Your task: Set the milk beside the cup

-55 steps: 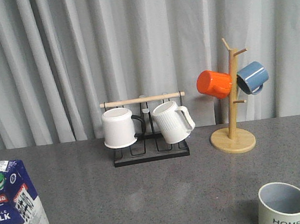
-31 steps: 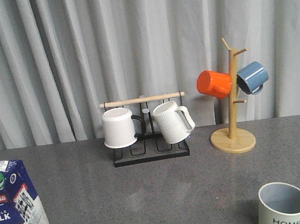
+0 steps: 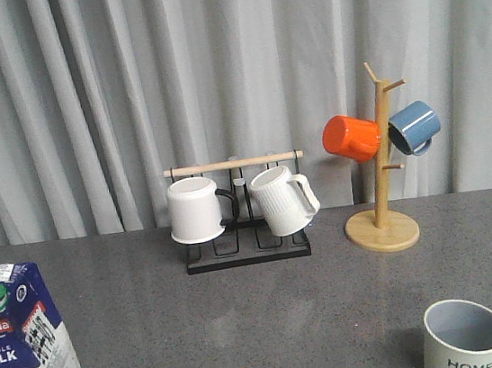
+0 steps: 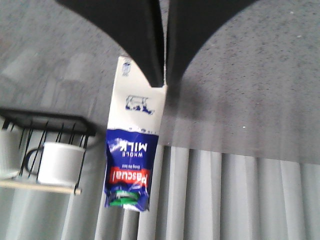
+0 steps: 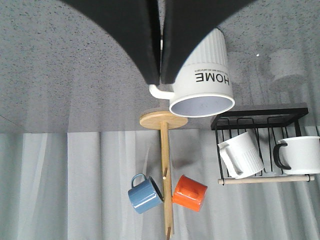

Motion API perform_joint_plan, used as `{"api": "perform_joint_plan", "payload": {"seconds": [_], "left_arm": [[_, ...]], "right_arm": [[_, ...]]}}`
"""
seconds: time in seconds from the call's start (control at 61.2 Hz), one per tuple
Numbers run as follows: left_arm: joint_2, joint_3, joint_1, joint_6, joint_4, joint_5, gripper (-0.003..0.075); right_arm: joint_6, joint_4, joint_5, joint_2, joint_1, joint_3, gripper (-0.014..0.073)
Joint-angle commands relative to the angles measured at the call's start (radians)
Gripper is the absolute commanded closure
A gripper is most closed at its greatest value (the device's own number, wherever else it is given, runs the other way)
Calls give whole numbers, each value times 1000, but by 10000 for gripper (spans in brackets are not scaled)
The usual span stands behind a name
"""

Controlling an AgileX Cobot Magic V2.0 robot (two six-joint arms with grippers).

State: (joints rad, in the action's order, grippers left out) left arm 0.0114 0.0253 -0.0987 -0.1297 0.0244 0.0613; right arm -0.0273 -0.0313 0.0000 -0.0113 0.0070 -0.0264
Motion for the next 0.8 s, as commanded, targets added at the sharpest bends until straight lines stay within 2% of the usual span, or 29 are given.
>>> {"api": "perform_joint_plan", "payload": {"seconds": [0.0, 0.114, 0.229, 0.327, 0.523, 0.653, 0.784], "left_arm": [[13, 19, 1, -117, 5, -97, 727], [13, 19, 1, -216, 4, -103, 727], [13, 19, 1, -286, 4, -104, 727], [13, 19, 1, -316, 4, -104, 727], [13, 19, 1, -316, 4, -111, 721], [13, 19, 1, -316, 22, -109, 678], [13, 19, 1, -316, 109, -80, 581]], "right_arm": [[4, 1, -76, -8, -4, -9, 599], [1, -5, -82, -8, -4, -9, 599], [-77, -104, -92, -8, -4, -9, 599], [-92, -164, -84, -8, -4, -9, 599], [-92, -168, -73, -8, -4, -8, 582], [-100, -211, -86, -8, -4, -7, 489], [-102, -275, -92, -8, -4, -7, 307]]}}
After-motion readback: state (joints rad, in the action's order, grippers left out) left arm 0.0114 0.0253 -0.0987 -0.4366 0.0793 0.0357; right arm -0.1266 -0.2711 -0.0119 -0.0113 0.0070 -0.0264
